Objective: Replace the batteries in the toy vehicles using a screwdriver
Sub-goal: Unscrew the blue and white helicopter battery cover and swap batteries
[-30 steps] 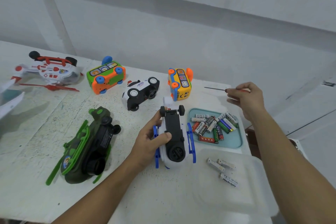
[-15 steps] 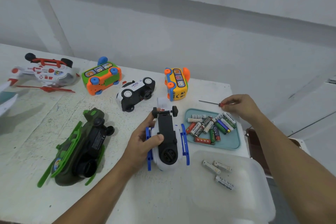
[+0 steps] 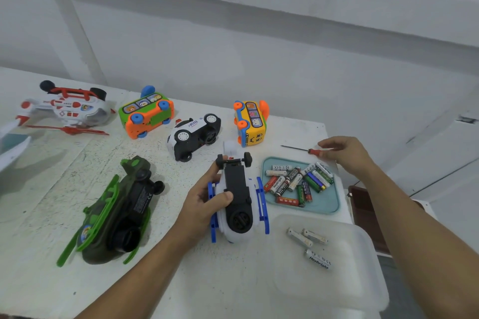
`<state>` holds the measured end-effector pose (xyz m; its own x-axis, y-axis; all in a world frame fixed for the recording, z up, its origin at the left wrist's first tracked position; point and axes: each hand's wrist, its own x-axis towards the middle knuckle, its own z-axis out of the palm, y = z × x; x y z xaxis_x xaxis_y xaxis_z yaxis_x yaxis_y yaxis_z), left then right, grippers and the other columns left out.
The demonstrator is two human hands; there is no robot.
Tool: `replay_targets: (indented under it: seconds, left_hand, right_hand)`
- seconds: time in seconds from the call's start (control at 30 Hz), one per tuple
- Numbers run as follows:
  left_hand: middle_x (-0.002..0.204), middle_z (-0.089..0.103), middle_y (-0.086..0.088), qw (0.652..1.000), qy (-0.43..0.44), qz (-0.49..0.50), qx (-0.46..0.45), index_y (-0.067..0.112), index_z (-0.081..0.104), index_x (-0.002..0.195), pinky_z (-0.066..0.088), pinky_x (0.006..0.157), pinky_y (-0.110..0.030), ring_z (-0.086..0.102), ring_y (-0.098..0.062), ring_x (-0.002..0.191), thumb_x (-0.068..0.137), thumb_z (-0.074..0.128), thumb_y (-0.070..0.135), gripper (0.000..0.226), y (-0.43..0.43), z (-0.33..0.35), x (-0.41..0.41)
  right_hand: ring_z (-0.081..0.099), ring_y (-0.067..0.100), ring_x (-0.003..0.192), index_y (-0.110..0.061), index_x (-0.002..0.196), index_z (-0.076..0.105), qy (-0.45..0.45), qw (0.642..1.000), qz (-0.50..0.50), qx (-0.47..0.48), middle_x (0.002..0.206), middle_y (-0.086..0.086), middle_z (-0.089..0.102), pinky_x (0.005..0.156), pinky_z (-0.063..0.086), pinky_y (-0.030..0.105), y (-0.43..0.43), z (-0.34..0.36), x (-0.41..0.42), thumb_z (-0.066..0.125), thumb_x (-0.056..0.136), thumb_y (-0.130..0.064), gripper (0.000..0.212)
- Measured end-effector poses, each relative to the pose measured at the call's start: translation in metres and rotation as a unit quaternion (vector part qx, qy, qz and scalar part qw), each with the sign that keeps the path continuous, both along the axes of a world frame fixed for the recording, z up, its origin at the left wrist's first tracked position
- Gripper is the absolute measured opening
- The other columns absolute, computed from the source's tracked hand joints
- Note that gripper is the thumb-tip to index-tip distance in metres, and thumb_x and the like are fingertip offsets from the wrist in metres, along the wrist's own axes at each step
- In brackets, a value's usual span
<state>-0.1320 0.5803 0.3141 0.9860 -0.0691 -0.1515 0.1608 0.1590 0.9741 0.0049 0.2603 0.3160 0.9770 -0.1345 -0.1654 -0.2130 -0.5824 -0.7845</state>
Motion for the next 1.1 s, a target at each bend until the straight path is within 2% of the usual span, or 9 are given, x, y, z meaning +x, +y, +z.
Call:
replay_targets:
  seconds: [0.2, 0.3, 0.47, 0.63, 0.7, 0.8, 0.93, 1.03, 1.1]
  left_hand:
    - [0.105, 0.053, 0.012, 1.0, 0.008, 0.007, 0.0, 0.04, 0.035, 0.13, 0.052, 0.059, -0.011, 0.066, 0.012, 0.076, 0.091, 0.057, -0.004, 0.063, 0.003, 0.0, 0.001]
    - [0.101, 0.057, 0.014, 1.0, 0.016, 0.012, -0.009, 0.034, 0.037, 0.134, 0.052, 0.059, -0.011, 0.065, 0.015, 0.074, 0.094, 0.049, -0.007, 0.058, 0.004, 0.003, 0.001]
    - [0.109, 0.061, 0.011, 0.999, 0.022, 0.012, -0.029, 0.034, 0.039, 0.139, 0.053, 0.062, -0.012, 0.069, 0.005, 0.079, 0.094, 0.051, -0.003, 0.06, 0.006, 0.011, 0.0]
    - [0.096, 0.072, 0.018, 0.999, 0.03, 0.021, -0.028, 0.042, 0.043, 0.137, 0.055, 0.056, -0.019, 0.072, -0.004, 0.078, 0.095, 0.055, 0.011, 0.053, 0.012, 0.021, 0.002]
    - [0.092, 0.072, 0.025, 0.999, 0.032, 0.024, -0.01, 0.052, 0.044, 0.127, 0.054, 0.053, -0.021, 0.071, 0.0, 0.077, 0.099, 0.051, 0.021, 0.042, 0.016, 0.026, 0.003]
    - [0.107, 0.061, 0.027, 0.999, 0.021, 0.01, 0.029, 0.057, 0.045, 0.128, 0.054, 0.051, -0.023, 0.066, 0.011, 0.077, 0.103, 0.035, 0.041, 0.031, 0.022, 0.037, 0.002]
    - [0.113, 0.06, 0.015, 0.997, -0.001, 0.009, 0.072, 0.05, 0.042, 0.14, 0.057, 0.052, -0.028, 0.065, 0.011, 0.078, 0.105, 0.026, 0.041, 0.039, 0.031, 0.044, 0.001]
    - [0.098, 0.064, 0.037, 0.994, -0.046, -0.003, 0.098, 0.039, 0.042, 0.143, 0.06, 0.057, -0.031, 0.063, 0.016, 0.081, 0.106, 0.033, 0.023, 0.041, 0.036, 0.052, -0.002]
    - [0.097, 0.061, 0.041, 0.991, -0.071, -0.008, 0.112, 0.034, 0.043, 0.144, 0.06, 0.057, -0.027, 0.064, 0.016, 0.082, 0.105, 0.038, 0.014, 0.044, 0.039, 0.053, -0.005]
  right_hand:
    - [0.064, 0.018, 0.1, -0.016, 0.1, 0.07, -0.047, 0.998, -0.034, -0.039, 0.102, 0.001, 0.068, 0.077, 0.041, 0.024, 0.01, 0.013, -0.011, 0.073, 0.086, -0.016, 0.015]
    - [0.07, 0.004, 0.082, -0.012, 0.1, 0.07, -0.083, 0.996, -0.026, 0.01, 0.101, 0.001, 0.069, 0.073, 0.051, 0.016, 0.033, 0.03, -0.027, 0.069, 0.089, -0.013, 0.011]
    - [0.067, 0.009, 0.088, -0.029, 0.092, 0.071, -0.11, 0.99, 0.06, 0.066, 0.095, -0.009, 0.073, 0.082, 0.056, 0.037, 0.1, 0.06, -0.068, 0.068, 0.09, -0.02, 0.01]
    - [0.061, -0.002, 0.101, -0.038, 0.106, 0.068, -0.045, 0.985, 0.159, 0.041, 0.108, -0.018, 0.067, 0.09, 0.051, 0.032, 0.16, 0.069, -0.116, 0.066, 0.09, -0.036, 0.016]
    - [0.052, -0.002, 0.112, -0.038, 0.119, 0.062, -0.036, 0.987, 0.16, 0.001, 0.123, -0.02, 0.06, 0.097, 0.046, 0.03, 0.174, 0.068, -0.127, 0.065, 0.09, -0.04, 0.029]
    - [0.045, 0.002, 0.12, -0.034, 0.131, 0.051, -0.029, 0.989, 0.142, -0.007, 0.133, -0.017, 0.053, 0.102, 0.043, 0.031, 0.189, 0.071, -0.138, 0.065, 0.09, -0.041, 0.045]
    - [0.047, 0.002, 0.114, -0.034, 0.131, 0.043, -0.028, 0.994, 0.095, 0.051, 0.126, -0.02, 0.051, 0.088, 0.042, 0.022, 0.199, 0.069, -0.145, 0.077, 0.076, -0.047, 0.066]
    - [0.057, -0.006, 0.097, -0.035, 0.121, 0.041, -0.024, 0.99, 0.058, 0.129, 0.11, -0.025, 0.056, 0.071, 0.052, 0.017, 0.201, 0.066, -0.146, 0.084, 0.072, -0.035, 0.065]
    - [0.063, -0.005, 0.091, -0.032, 0.119, 0.043, -0.023, 0.982, 0.041, 0.183, 0.107, -0.02, 0.06, 0.067, 0.059, 0.024, 0.2, 0.063, -0.144, 0.084, 0.074, -0.021, 0.062]
